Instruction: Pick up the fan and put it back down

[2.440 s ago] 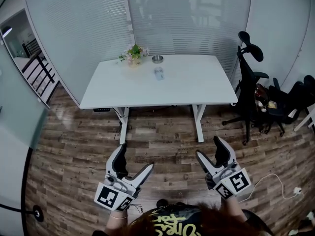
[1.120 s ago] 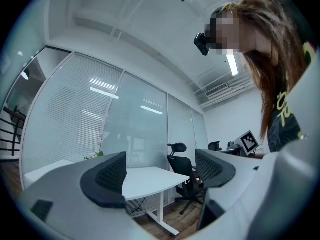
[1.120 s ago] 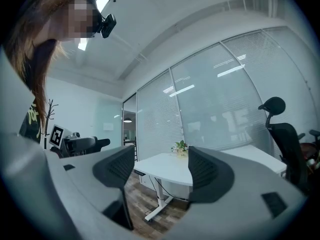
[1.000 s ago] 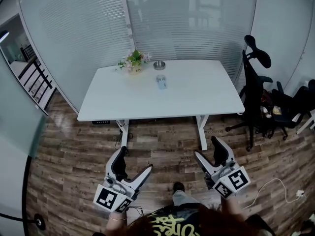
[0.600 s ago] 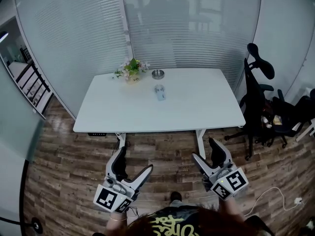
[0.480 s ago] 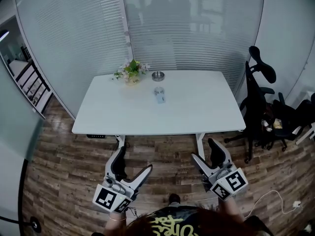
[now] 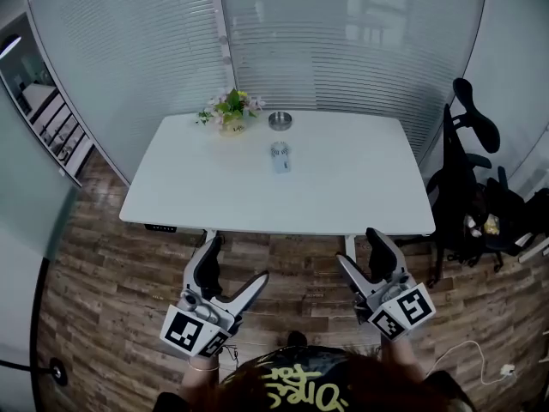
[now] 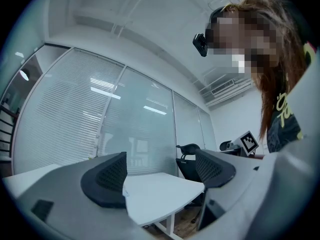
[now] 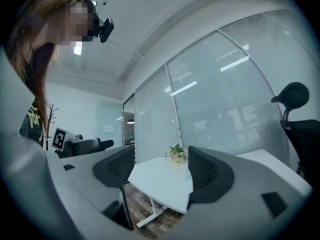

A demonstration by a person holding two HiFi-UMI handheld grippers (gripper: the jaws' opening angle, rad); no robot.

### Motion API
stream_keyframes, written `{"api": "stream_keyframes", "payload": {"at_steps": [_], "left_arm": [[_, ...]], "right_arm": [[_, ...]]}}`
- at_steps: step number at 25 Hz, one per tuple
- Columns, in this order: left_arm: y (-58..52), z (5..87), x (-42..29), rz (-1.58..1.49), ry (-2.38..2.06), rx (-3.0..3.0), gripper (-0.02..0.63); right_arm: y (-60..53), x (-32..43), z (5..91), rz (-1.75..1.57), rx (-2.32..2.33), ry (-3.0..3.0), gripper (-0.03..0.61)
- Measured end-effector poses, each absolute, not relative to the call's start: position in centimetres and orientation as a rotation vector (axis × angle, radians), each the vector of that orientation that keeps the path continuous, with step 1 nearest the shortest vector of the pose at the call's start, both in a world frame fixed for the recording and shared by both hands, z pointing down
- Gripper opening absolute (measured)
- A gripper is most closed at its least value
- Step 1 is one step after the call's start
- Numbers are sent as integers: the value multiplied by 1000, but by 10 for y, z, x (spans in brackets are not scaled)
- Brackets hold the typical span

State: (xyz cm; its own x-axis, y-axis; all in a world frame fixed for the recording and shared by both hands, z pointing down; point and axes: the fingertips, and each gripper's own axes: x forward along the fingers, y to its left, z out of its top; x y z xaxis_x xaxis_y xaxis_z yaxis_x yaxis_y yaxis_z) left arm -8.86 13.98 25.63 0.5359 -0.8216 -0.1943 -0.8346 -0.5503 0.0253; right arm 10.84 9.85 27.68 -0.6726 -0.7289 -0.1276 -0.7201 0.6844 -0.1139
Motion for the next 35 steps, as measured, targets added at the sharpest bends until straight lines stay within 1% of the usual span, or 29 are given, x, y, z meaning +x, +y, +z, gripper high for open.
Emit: {"api": "stream_keyframes", "payload": {"at_steps": [9, 20, 25, 35], "left_arm": [[127, 266, -87, 258, 1541, -2670, 420], [125, 261, -80, 249, 1491, -2682, 420], [133, 264, -88, 217, 1520, -2679, 420], [124, 240, -68, 246, 1490, -2631, 420]], "right_arm": [[75, 112, 290, -130, -1136, 2770, 316], [79, 114, 288, -126, -1144, 2770, 316], [84, 111, 288, -136, -1134, 2764, 316], [71, 129, 280, -106, -1107, 2766, 316]]}}
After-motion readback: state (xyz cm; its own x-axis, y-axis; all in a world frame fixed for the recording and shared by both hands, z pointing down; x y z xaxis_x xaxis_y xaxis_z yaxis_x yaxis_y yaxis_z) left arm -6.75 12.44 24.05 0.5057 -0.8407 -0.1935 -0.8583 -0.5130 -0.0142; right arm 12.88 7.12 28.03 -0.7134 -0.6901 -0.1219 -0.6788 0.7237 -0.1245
